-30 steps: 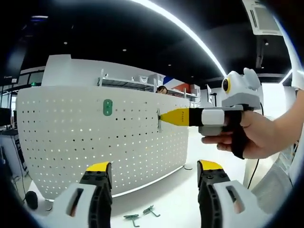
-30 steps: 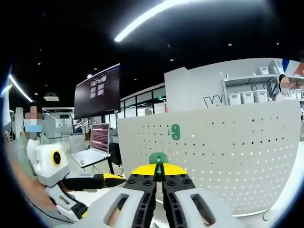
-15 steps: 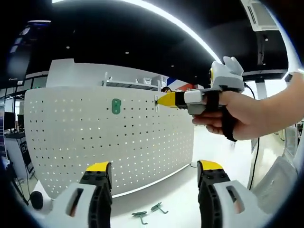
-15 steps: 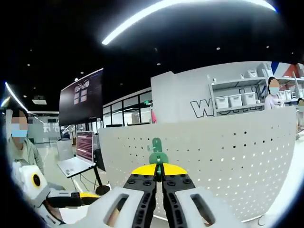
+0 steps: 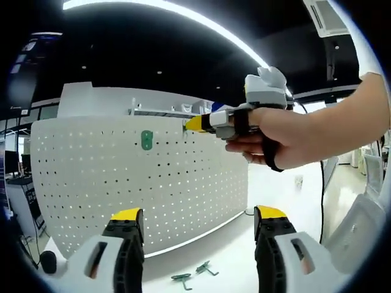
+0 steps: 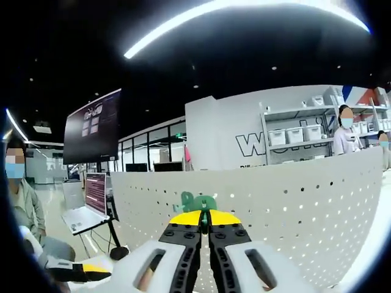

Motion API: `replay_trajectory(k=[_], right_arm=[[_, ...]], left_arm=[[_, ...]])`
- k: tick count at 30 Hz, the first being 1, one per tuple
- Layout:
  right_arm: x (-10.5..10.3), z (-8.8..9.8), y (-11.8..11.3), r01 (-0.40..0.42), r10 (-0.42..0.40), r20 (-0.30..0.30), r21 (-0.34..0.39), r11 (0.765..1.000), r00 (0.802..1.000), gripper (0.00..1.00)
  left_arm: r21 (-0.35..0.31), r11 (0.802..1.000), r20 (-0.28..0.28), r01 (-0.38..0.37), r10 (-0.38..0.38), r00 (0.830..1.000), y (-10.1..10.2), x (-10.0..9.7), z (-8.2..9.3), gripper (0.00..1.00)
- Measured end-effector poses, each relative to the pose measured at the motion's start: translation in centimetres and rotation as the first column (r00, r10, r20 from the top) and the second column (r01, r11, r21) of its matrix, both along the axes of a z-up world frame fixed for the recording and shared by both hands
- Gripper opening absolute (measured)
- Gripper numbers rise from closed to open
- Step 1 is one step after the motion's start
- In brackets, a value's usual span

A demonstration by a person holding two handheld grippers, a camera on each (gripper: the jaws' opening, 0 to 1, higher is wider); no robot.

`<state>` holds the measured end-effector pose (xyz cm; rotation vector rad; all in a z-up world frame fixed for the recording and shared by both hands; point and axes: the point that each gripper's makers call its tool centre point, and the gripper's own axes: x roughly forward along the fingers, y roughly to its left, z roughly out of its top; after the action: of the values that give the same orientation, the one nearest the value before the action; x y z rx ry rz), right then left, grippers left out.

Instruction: Insert the hook assembly into the mounting plate slot until the hook locks in place.

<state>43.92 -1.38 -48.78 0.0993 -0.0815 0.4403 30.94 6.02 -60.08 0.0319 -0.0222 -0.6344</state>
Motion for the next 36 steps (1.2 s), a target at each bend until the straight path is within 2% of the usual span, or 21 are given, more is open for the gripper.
replay_trajectory(k=[16,24,27,36], right_arm=[[2.7,0.1,0.9,0.004,-0.004,-0.002,0.001,1.0,1.0,0.0],[3.4,0.2,0.8,0.018,-0.018,-0.005,-0.006,1.0,1.0,0.0],[3.5,0.5,1.0,0.021,-0.021,0.008,-0.02,1.0,1.0,0.0],[4.3,0.5,1.1,0.044,-0.044,0.004,-0.029,0.999,0.999,0.0]], left_arm=[[0.014,1.0,-0.003,-0.025,0.025,1.0,0.5,-0.1,-0.1,0.75],[0.009,0.999,0.006,-0.036,0.036,0.999,1.0,0.1,0.3,0.75],[-0.018,0.999,0.007,-0.046,0.046,0.999,1.3,0.0,0.6,0.75],[-0.004,1.0,0.004,-0.028,0.028,1.0,0.8,-0.2,0.3,0.75]])
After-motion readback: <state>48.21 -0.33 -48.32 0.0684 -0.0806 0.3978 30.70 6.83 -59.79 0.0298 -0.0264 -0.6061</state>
